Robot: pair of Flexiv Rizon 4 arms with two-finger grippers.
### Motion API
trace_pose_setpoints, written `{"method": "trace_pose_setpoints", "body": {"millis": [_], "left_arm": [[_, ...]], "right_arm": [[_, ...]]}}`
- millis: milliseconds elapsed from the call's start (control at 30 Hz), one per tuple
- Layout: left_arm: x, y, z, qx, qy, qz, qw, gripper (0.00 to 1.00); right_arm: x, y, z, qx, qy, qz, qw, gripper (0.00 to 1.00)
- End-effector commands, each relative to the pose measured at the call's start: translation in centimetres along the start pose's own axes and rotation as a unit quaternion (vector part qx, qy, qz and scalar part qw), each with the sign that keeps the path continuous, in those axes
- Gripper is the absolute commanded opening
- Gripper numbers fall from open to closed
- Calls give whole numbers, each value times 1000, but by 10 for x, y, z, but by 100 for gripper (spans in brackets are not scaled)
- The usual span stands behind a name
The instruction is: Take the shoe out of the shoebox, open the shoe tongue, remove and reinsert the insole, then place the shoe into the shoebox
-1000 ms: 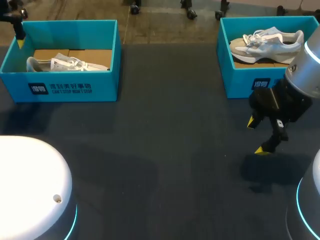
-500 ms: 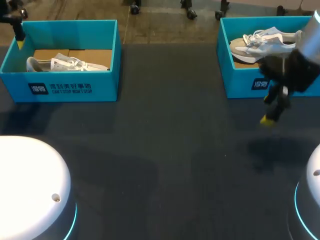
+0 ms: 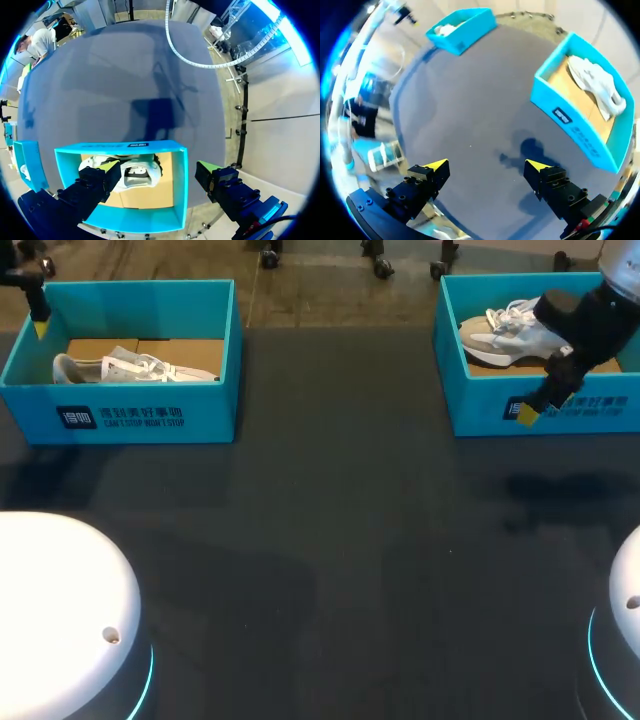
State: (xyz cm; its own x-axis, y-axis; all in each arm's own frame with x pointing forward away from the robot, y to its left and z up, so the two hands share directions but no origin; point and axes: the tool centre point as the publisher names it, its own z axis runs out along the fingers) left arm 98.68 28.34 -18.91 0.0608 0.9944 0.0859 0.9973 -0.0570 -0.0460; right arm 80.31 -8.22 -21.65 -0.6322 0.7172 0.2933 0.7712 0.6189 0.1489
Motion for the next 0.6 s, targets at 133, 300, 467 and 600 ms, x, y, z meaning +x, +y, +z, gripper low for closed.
{"method": "trace_pose_setpoints", "body": {"millis": [133, 300, 467, 600], "left_arm": [[0, -1, 0, -1, 1, 0, 1000, 100], [0, -1, 0, -1, 1, 0, 1000, 100], [0, -1, 0, -1, 1, 0, 1000, 100], [0, -1, 0, -1, 1, 0, 1000, 100]], "right_arm": [[2, -2, 2, -4, -3, 12, 1000, 100], [-39, 26, -10, 3, -18, 153, 988, 100], [-87, 43, -34, 2, -42, 229, 973, 100], [-121, 57, -49, 14, -75, 263, 962, 100]]}}
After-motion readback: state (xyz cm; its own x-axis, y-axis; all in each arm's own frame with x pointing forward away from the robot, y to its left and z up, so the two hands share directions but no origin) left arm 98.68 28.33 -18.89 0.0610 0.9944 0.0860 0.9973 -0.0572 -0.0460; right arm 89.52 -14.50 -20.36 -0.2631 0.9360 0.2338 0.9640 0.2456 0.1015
